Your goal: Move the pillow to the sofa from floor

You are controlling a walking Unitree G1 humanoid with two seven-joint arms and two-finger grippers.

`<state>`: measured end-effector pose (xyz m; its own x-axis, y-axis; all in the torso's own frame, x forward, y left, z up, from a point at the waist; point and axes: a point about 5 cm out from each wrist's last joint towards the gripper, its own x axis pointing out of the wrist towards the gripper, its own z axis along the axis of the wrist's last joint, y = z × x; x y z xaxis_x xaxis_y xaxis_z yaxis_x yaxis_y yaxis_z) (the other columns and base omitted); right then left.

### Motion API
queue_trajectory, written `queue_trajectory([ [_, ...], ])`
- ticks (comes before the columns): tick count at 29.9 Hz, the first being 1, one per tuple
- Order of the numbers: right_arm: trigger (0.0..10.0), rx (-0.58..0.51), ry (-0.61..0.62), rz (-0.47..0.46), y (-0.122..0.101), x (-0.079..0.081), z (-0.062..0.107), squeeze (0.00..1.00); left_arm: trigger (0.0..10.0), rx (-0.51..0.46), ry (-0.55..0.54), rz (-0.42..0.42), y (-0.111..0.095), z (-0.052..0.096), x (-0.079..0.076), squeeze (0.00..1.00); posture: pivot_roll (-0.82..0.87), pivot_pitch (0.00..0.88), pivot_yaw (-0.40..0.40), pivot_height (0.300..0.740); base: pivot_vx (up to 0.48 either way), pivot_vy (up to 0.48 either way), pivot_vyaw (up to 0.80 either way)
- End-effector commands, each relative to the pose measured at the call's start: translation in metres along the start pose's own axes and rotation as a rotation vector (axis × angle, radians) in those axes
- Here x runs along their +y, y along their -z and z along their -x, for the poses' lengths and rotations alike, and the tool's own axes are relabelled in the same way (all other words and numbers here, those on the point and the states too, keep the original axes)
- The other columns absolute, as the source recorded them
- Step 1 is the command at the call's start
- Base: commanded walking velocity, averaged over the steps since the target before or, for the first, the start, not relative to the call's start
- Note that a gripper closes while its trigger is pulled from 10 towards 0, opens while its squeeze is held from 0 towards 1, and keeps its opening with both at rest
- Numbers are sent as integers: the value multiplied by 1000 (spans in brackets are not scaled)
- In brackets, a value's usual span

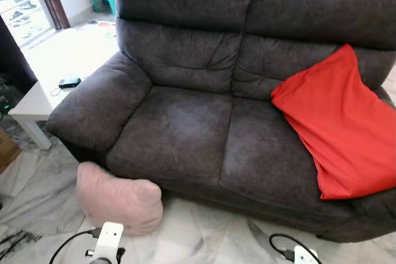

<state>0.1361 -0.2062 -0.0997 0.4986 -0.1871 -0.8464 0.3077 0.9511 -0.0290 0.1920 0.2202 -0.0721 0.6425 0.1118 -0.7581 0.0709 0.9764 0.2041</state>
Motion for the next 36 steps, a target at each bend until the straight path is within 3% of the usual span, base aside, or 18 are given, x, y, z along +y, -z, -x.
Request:
queue_trajectory([
  [1,10000,-4,0,-3,-2,0,0,0,10000,11,-5,-4,1,0,3,0,-10,0,-2,740,0,277,0],
  [14,10000,-30,-19,10,-11,7,-2,0,10000,19,-22,26,6,1,3,0,22,0,-29,740,0,307,0],
  [36,10000,-15,-24,11,-6,6,-1,0,10000,31,-30,38,11,3,5,0,31,0,-32,740,0,324,0],
])
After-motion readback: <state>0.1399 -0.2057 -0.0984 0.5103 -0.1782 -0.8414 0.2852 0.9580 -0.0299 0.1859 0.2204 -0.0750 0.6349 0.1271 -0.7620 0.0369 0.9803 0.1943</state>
